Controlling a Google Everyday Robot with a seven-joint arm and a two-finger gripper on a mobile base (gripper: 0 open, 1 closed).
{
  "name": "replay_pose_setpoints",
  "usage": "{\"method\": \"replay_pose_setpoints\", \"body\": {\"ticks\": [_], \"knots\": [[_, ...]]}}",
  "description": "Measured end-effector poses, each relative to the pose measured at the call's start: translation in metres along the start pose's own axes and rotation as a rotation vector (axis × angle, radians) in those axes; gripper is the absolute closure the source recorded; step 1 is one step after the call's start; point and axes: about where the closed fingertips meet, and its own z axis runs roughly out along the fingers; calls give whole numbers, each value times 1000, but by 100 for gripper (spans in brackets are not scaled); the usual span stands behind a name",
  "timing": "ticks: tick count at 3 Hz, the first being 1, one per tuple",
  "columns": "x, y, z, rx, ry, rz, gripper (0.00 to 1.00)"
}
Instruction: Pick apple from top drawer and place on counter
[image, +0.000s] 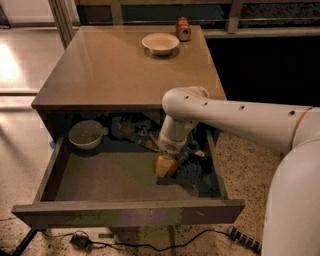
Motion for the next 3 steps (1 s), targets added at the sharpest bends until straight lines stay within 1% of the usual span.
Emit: {"method": "replay_pose_setpoints", "body": {"ticks": [1, 3], "knots": [[0, -1, 2, -8, 4, 1, 100], [8, 2, -29, -5, 26, 13, 100]]}}
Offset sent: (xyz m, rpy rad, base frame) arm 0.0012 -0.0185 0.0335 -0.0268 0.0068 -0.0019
